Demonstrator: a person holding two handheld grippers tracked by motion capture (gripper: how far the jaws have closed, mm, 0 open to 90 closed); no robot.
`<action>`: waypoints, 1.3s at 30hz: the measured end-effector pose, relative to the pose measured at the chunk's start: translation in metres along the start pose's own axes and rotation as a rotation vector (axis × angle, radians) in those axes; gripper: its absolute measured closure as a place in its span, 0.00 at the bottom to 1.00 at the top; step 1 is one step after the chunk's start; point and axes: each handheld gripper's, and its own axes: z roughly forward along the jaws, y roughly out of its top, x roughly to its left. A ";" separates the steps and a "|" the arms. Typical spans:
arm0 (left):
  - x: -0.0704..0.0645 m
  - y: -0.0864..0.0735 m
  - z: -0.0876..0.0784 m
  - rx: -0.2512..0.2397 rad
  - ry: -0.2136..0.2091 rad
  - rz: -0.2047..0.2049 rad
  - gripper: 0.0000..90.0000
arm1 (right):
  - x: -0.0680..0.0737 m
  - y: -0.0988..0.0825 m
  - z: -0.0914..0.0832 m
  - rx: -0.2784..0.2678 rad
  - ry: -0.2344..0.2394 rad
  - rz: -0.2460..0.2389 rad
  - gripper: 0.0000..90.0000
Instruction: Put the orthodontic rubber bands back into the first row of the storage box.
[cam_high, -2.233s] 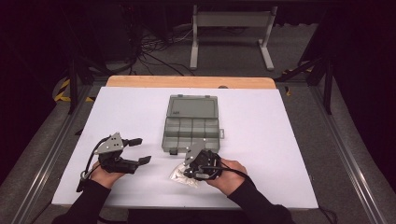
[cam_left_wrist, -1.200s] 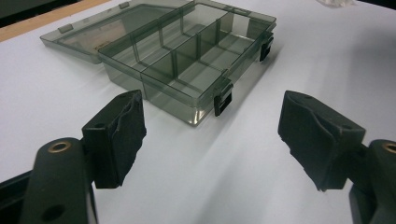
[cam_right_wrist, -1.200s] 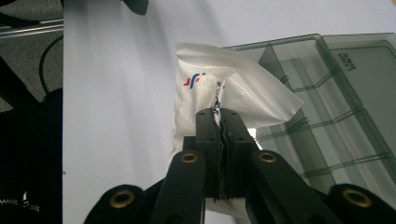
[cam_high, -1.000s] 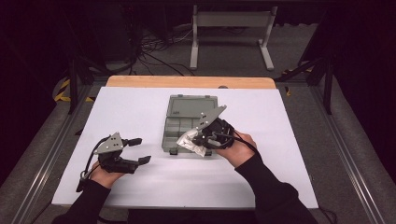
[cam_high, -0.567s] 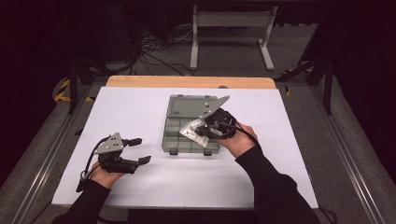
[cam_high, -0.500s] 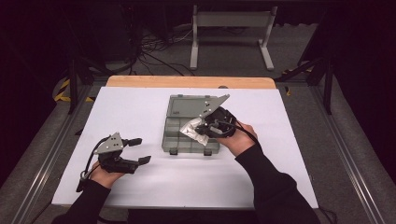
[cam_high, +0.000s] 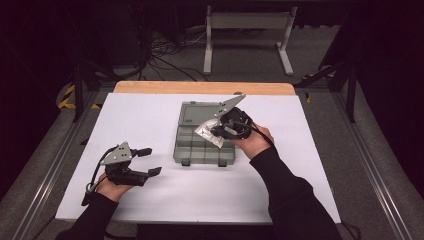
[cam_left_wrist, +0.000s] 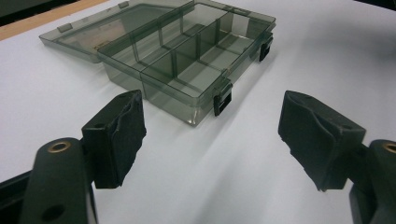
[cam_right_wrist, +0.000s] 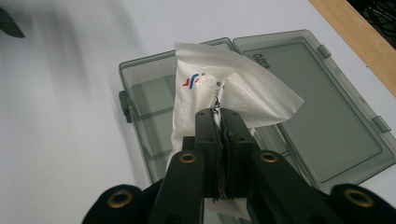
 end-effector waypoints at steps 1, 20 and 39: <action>0.000 0.000 0.000 0.000 -0.001 -0.001 0.26 | -0.002 0.000 0.001 0.003 -0.002 0.002 0.96; 0.000 0.000 0.000 0.004 0.002 0.004 0.26 | -0.024 -0.004 0.024 0.033 -0.011 0.042 0.96; 0.000 0.000 0.000 0.005 0.003 0.004 0.26 | -0.033 -0.007 0.055 0.070 0.008 0.060 0.95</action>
